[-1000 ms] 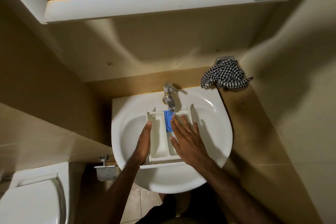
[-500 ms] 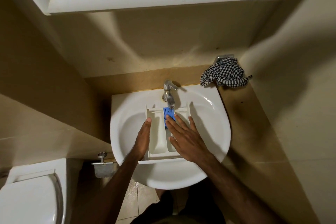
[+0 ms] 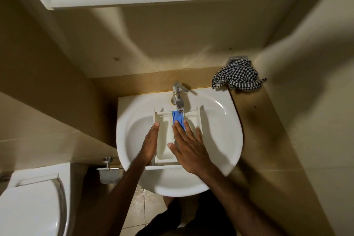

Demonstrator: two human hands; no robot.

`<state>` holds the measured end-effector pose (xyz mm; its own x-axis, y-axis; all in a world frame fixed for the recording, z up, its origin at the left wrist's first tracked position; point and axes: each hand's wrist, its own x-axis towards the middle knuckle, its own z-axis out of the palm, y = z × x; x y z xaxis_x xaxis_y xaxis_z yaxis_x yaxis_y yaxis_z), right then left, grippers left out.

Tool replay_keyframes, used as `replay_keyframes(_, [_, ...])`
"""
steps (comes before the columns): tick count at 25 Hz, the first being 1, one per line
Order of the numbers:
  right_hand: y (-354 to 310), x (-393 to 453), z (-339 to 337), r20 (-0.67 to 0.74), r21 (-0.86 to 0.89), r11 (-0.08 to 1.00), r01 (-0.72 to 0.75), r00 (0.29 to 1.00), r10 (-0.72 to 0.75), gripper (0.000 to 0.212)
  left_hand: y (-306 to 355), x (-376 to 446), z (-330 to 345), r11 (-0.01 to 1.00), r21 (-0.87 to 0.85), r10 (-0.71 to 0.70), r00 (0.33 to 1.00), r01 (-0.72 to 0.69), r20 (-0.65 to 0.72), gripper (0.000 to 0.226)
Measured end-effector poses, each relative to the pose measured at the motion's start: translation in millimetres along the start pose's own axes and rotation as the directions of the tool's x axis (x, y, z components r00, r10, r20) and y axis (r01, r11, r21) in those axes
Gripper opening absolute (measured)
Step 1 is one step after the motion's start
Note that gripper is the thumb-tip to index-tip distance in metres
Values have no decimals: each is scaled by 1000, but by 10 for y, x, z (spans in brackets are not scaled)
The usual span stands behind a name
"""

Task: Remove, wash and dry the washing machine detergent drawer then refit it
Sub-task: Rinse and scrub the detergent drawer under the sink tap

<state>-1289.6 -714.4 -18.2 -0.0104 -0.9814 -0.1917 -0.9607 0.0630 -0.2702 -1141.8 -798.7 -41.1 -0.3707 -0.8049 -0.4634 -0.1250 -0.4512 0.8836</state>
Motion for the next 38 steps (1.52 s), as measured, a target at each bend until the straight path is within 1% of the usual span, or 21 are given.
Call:
replay_keyframes(2, [-39,31,38,-23,32,999,-17,1000,17,72,-7,1,-2,1000,4,1,1000,-1,-10,45])
replay_keyframes(6, [0,69,46,-45,97,995,-14,999,18,80,-19,-3,-22,1000,0,-9,1000,9,-6,61])
replay_keyframes(8, [-31,177,-37,-33,110,993,-44,998,48,81,-18,-6,-20,1000,9,-4,1000,4,14,62])
replay_keyframes(11, [-123,108,-69,35,177,982,-66,998,61,77,-8,-22,-21,1000,15,0,1000,0,4,61])
replay_keyframes(13, [-133,-133,-42,69,223,973,-61,997,46,71,3,-34,-12,1000,-6,1,1000,-1,2,57])
replay_keyframes(14, [-131,-269,-36,62,244,968,-65,997,51,66,6,-37,-8,1000,-17,-1,1000,2,6,55])
replay_keyframes(15, [-130,-388,-41,22,257,964,-63,998,60,59,7,-36,-3,1000,-27,-5,1000,6,5,54])
replay_keyframes(16, [-139,-461,-49,-31,229,972,-61,997,70,50,3,-36,-5,999,-36,-9,1000,9,1,55])
replay_keyframes(17, [-165,-480,-59,-51,177,980,-96,993,106,40,-2,-29,-7,999,-46,-11,1000,11,0,56])
replay_keyframes(18, [-206,-443,-82,-19,135,978,-159,986,163,34,-8,-24,-13,998,-54,-11,1000,11,4,58])
replay_keyframes(20, [-298,-285,-183,177,210,918,-337,936,303,29,-13,-12,-14,999,-52,-11,1000,12,13,59])
replay_keyframes(21, [-332,-198,-218,289,272,869,-412,897,335,26,-11,-7,-14,999,-43,-14,1000,14,14,59])
replay_keyframes(22, [-357,-126,-228,358,329,820,-469,865,352,26,-13,-9,-15,999,-36,-17,1000,17,16,59])
replay_keyframes(23, [-389,-67,-229,384,363,780,-510,844,373,31,-14,-8,-15,999,-31,-16,1000,16,17,60])
replay_keyframes(25, [-493,34,-217,346,420,723,-549,833,431,52,-26,9,-16,1000,-22,-10,1000,11,14,56])
replay_keyframes(26, [-563,86,-201,298,470,695,-544,839,456,57,-34,13,-18,1000,-18,-11,1000,12,10,52])
replay_keyframes(28, [-714,177,-179,226,566,620,-543,826,517,61,-45,10,-21,1000,-15,-11,1000,11,1,46])
replay_keyframes(31, [-822,214,-151,190,634,526,-567,773,605,66,-58,7,-25,1000,1,-14,1000,14,-4,47])
replay_keyframes(35, [-739,159,-160,191,763,425,-487,798,572,63,-53,14,-20,1000,2,-15,1000,15,-9,46])
replay_keyframes(36, [-707,139,-175,206,740,454,-497,810,549,61,-45,13,-23,1000,-2,-18,1000,17,-9,46])
replay_keyframes(38, [-675,42,-184,263,522,657,-544,835,483,54,-41,10,-31,1000,-3,-21,1000,21,-6,48])
